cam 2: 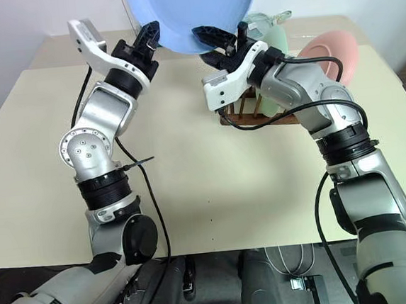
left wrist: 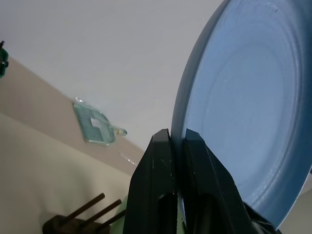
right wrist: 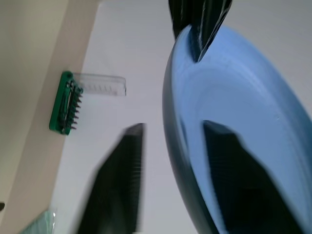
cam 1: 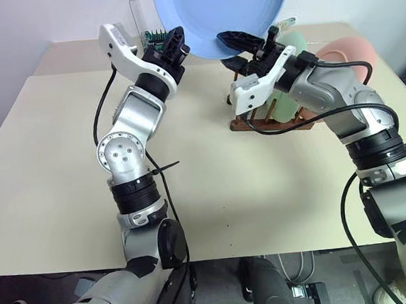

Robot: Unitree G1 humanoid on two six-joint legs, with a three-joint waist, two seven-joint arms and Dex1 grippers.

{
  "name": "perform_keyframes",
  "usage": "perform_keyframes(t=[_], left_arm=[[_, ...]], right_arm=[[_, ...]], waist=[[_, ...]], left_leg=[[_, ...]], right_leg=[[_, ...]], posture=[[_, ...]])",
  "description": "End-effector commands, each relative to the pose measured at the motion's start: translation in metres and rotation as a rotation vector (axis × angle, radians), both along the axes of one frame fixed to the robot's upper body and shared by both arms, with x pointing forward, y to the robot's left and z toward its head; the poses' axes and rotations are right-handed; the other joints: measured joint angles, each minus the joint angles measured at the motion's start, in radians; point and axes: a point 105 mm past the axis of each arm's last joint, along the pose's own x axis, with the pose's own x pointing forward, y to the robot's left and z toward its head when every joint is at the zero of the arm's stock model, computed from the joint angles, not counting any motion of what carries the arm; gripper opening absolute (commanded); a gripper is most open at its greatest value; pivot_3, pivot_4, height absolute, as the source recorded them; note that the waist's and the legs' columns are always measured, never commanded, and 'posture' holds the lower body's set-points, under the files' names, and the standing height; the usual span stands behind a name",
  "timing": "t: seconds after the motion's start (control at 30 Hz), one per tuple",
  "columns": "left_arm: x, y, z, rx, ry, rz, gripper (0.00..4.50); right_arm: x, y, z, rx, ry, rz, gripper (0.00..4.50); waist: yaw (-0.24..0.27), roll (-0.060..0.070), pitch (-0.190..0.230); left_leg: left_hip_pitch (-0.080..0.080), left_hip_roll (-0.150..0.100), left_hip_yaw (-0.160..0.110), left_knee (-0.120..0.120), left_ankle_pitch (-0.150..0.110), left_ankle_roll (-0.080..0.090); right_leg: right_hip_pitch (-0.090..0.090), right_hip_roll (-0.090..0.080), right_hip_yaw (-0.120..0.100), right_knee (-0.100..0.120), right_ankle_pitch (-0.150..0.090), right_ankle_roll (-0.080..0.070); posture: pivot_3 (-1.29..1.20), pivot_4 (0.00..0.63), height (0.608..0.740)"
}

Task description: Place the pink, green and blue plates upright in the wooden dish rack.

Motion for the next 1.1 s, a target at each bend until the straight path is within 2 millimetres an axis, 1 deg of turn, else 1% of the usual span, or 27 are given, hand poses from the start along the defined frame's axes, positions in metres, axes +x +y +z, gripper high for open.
perform_keyframes(t=[0.03, 0.1, 0.2, 0.23, 0.33, 0.37, 0.4, 0.43, 0.47, 0.5, 0.53, 0.6, 0.63, 0.67, 0.73, 0.77, 0.83, 0.9, 0.93, 1.0, 1.07, 1.1], left_arm=[[-0.012, -0.005, 0.019, 0.003, -0.096, -0.010, 0.00], [-0.011, -0.006, 0.019, 0.032, -0.123, 0.016, 0.00], [-0.015, -0.014, 0.020, 0.019, -0.141, -0.070, 1.05], [-0.017, -0.015, 0.021, 0.026, -0.151, -0.079, 1.48], [-0.019, -0.013, 0.021, 0.036, -0.167, -0.097, 2.96], [-0.021, -0.012, 0.020, 0.042, -0.179, -0.119, 3.47], [-0.025, -0.011, 0.019, 0.048, -0.193, -0.147, 3.85], [-0.031, -0.010, 0.018, 0.059, -0.222, -0.192, 4.41], [-0.036, -0.007, 0.019, 0.078, -0.254, -0.225, 4.47], [-0.040, -0.005, 0.019, 0.092, -0.275, -0.248, 4.47], [-0.049, 0.001, 0.027, 0.124, -0.335, -0.285, 4.47], [-0.059, 0.013, 0.043, 0.175, -0.419, -0.312, 4.47], [-0.061, 0.020, 0.050, 0.194, -0.444, -0.312, 4.47], [-0.061, 0.026, 0.051, 0.250, -0.459, -0.308, 4.47], [-0.062, 0.036, 0.045, 0.390, -0.483, -0.301, 4.47], [-0.060, 0.041, 0.037, 0.463, -0.476, -0.294, 4.47], [-0.055, 0.051, 0.024, 0.618, -0.493, -0.235, 4.47], [-0.054, 0.058, 0.014, 0.724, -0.515, -0.216, 4.47], [-0.056, 0.062, 0.012, 0.746, -0.553, -0.214, 4.47], [-0.059, 0.069, 0.003, 0.824, -0.610, -0.209, 4.47], [-0.065, 0.072, -0.009, 0.874, -0.621, -0.253, 4.47], [-0.068, 0.073, -0.015, 0.895, -0.620, -0.284, 4.47]], right_arm=[[-0.002, -0.004, 0.018, 0.032, -0.051, -0.010, 0.07], [-0.001, -0.005, 0.018, 0.038, -0.044, -0.012, 0.07], [-0.001, -0.005, 0.018, 0.041, -0.042, -0.015, 0.00], [0.000, -0.006, 0.018, 0.044, -0.042, -0.017, 0.00], [0.002, -0.010, 0.020, 0.053, -0.046, -0.037, 0.00], [0.004, -0.014, 0.024, 0.070, -0.055, -0.051, 0.00], [0.005, -0.018, 0.029, 0.095, -0.061, -0.063, 0.00], [0.006, -0.023, 0.038, 0.147, -0.064, -0.070, 0.00], [0.004, -0.025, 0.049, 0.232, -0.061, -0.044, 0.00], [0.002, -0.026, 0.055, 0.288, -0.057, -0.022, 0.00], [-0.007, -0.023, 0.071, 0.394, -0.037, 0.052, 0.00], [-0.021, -0.017, 0.091, 0.562, 0.022, 0.193, 0.00], [-0.026, -0.017, 0.098, 0.633, 0.050, 0.246, 0.00], [-0.029, -0.016, 0.104, 0.726, 0.112, 0.316, 0.00], [-0.035, -0.012, 0.111, 0.956, 0.331, 0.510, 0.00], [-0.040, -0.010, 0.114, 1.068, 0.477, 0.643, 0.00], [-0.046, -0.011, 0.120, 1.219, 0.693, 0.825, 0.00], [-0.047, -0.014, 0.119, 1.323, 0.906, 0.936, 0.00], [-0.048, -0.013, 0.114, 1.344, 1.008, 0.959, 0.00], [-0.041, -0.017, 0.102, 1.448, 1.183, 0.958, 0.00], [-0.026, -0.029, 0.087, 1.575, 1.237, 0.862, 0.00], [-0.021, -0.036, 0.080, 1.648, 1.271, 0.843, 0.00]], waist=[[0.000, 0.000, 0.000], [0.000, 0.000, 0.000], [0.001, 0.000, 0.000], [0.001, 0.000, 0.000], [-0.001, 0.000, 0.000], [-0.001, 0.000, 0.000], [-0.002, 0.000, 0.000], [-0.003, 0.000, 0.000], [-0.005, 0.000, 0.000], [-0.007, 0.000, 0.000], [-0.009, 0.000, 0.000], [-0.022, 0.000, 0.000], [-0.026, 0.000, 0.000], [-0.027, 0.001, 0.000], [-0.035, 0.002, -0.001], [-0.035, 0.003, -0.002], [-0.033, 0.003, -0.002], [-0.024, 0.003, -0.002], [-0.018, 0.003, -0.002], [-0.016, 0.003, -0.001], [-0.020, 0.003, -0.001], [-0.022, 0.003, -0.001]], left_leg=[[0.000, 0.000, 0.000, 0.000, 0.000, 0.000], [0.000, 0.000, 0.000, 0.000, 0.000, 0.000], [0.000, 0.000, 0.000, -0.001, 0.000, 0.000], [0.000, 0.000, 0.000, -0.001, 0.000, 0.000], [0.000, 0.000, 0.000, -0.001, 0.000, 0.000], [0.000, 0.000, 0.000, -0.001, 0.000, 0.000], [0.000, 0.000, 0.000, -0.001, 0.000, 0.000], [0.000, 0.000, 0.000, -0.001, 0.000, 0.000], [0.000, 0.000, 0.000, -0.001, 0.000, 0.000], [0.000, 0.000, 0.000, -0.001, 0.000, 0.000], [0.000, 0.000, 0.000, -0.002, 0.000, 0.000], [0.000, 0.000, -0.001, -0.003, 0.001, -0.001], [0.000, 0.000, -0.001, -0.004, 0.001, -0.001], [0.000, 0.001, -0.002, -0.004, 0.001, -0.001], [0.001, 0.001, -0.002, -0.005, 0.001, -0.001], [0.002, 0.001, -0.001, -0.006, 0.001, -0.001], [0.003, 0.001, -0.002, -0.006, 0.001, -0.001], [0.003, 0.001, -0.001, -0.006, 0.001, -0.002], [0.003, 0.001, -0.001, -0.005, 0.001, -0.002], [0.001, 0.001, -0.002, -0.005, 0.001, -0.001], [0.001, 0.001, -0.002, -0.005, 0.000, 0.000], [0.001, 0.001, -0.001, -0.005, 0.000, 0.000]], right_leg=[[0.000, 0.000, 0.000, 0.000, 0.000, 0.000], [0.000, 0.000, 0.000, -0.001, 0.000, 0.000], [0.000, 0.000, 0.000, -0.001, 0.000, 0.000], [0.000, 0.000, 0.000, -0.001, 0.000, 0.000], [0.000, 0.000, 0.000, -0.001, 0.000, 0.000], [0.000, 0.000, 0.000, -0.001, 0.000, 0.000], [0.000, 0.000, 0.000, -0.001, 0.000, 0.000], [0.000, 0.000, 0.000, -0.001, 0.000, 0.000], [0.000, 0.000, 0.000, -0.001, 0.000, 0.000], [0.000, 0.000, 0.000, -0.001, 0.000, 0.000], [0.000, 0.000, 0.000, -0.001, 0.000, 0.000], [0.000, 0.000, -0.001, -0.002, 0.000, 0.000], [0.000, 0.000, -0.001, -0.002, 0.000, 0.000], [0.000, 0.001, -0.001, -0.002, 0.000, 0.000], [0.000, 0.001, -0.001, -0.001, 0.000, 0.000], [0.000, 0.001, -0.001, 0.001, 0.000, 0.000], [0.001, 0.001, -0.001, 0.002, 0.000, 0.000], [0.001, 0.001, -0.001, 0.003, 0.000, 0.000], [0.002, 0.001, -0.001, 0.003, 0.000, -0.001], [0.002, 0.001, -0.001, 0.002, 0.000, -0.001], [0.001, 0.001, -0.001, 0.001, 0.000, -0.001], [0.001, 0.001, -0.001, 0.001, 0.000, -0.001]], posture=[[0.00, 0.150, 0.724], [0.00, 0.150, 0.724], [0.00, 0.150, 0.724], [0.00, 0.150, 0.724], [0.00, 0.150, 0.724], [0.00, 0.150, 0.724], [0.00, 0.150, 0.724], [0.00, 0.150, 0.724], [0.00, 0.150, 0.724], [0.00, 0.150, 0.724], [0.00, 0.150, 0.724], [0.00, 0.150, 0.724], [0.00, 0.150, 0.724], [0.00, 0.150, 0.724], [0.00, 0.150, 0.724], [0.00, 0.150, 0.724], [0.00, 0.150, 0.724], [0.00, 0.150, 0.724], [0.00, 0.150, 0.724], [0.00, 0.150, 0.724], [0.00, 0.150, 0.724], [0.00, 0.150, 0.724]])
